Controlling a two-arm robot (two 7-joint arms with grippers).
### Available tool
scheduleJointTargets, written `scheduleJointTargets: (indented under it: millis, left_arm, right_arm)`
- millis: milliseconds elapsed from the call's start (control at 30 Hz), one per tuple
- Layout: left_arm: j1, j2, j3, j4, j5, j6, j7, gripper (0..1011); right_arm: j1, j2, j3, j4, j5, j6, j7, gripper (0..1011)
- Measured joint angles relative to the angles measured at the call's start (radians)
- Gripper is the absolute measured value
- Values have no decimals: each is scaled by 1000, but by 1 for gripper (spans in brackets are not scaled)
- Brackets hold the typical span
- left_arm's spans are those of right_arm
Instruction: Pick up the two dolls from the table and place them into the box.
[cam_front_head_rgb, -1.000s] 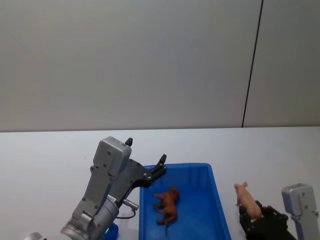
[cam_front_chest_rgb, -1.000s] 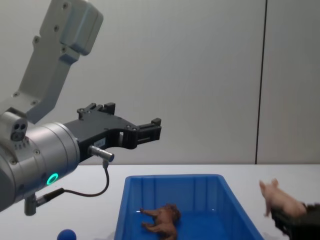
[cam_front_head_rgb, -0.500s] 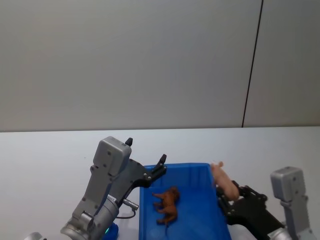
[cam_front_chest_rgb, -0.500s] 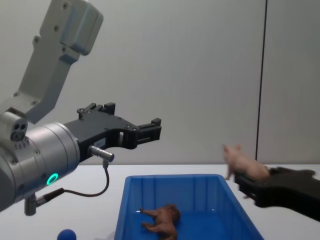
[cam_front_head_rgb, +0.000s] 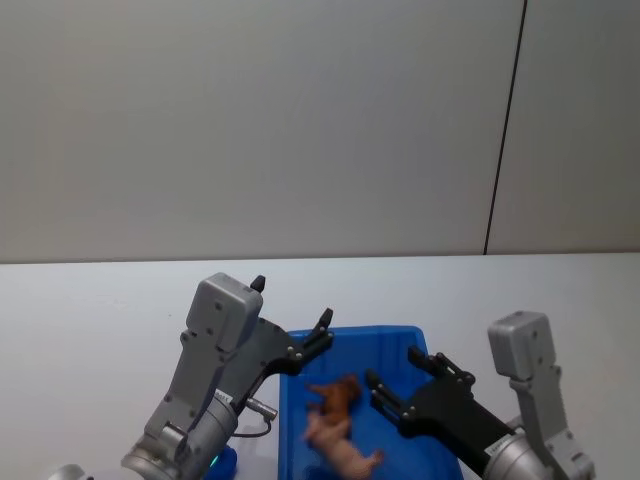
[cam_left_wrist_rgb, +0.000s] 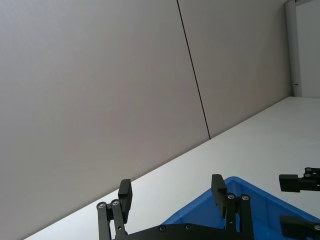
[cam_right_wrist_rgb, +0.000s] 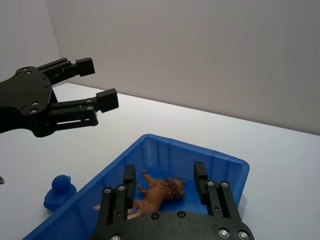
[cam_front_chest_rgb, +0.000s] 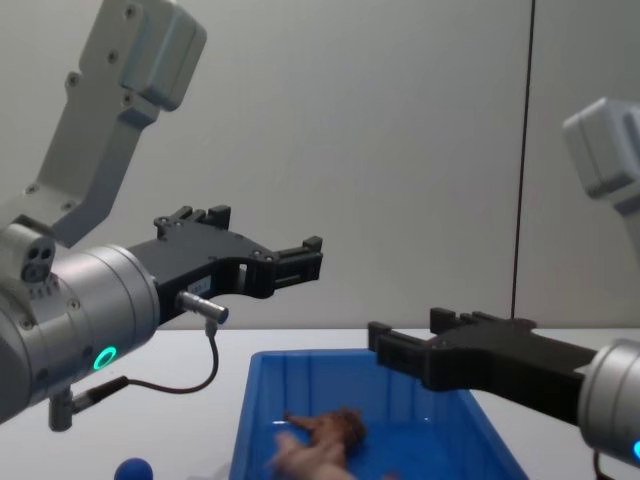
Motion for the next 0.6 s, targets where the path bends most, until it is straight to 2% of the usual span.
scheduleJointTargets:
  millis: [67,167,200,367,600]
  left_arm:
    - [0,0,0,0,0,0,0,1001]
    - [0,0,0,0,0,0,0,1001]
    - [0,0,0,0,0,0,0,1001]
    - [0,0,0,0,0,0,0,1001]
    - [0,0,0,0,0,0,0,1001]
  right_arm:
    - [5,-3,-1,5,0,3,2,713]
    - [13,-9,-3,11,0,7,2,844]
    - [14,-9,-3,12,0,8,2,844]
    - [16,-10,0,12,1,15,-20,974]
    - [-2,5,11,-12,10,22,-67,1001]
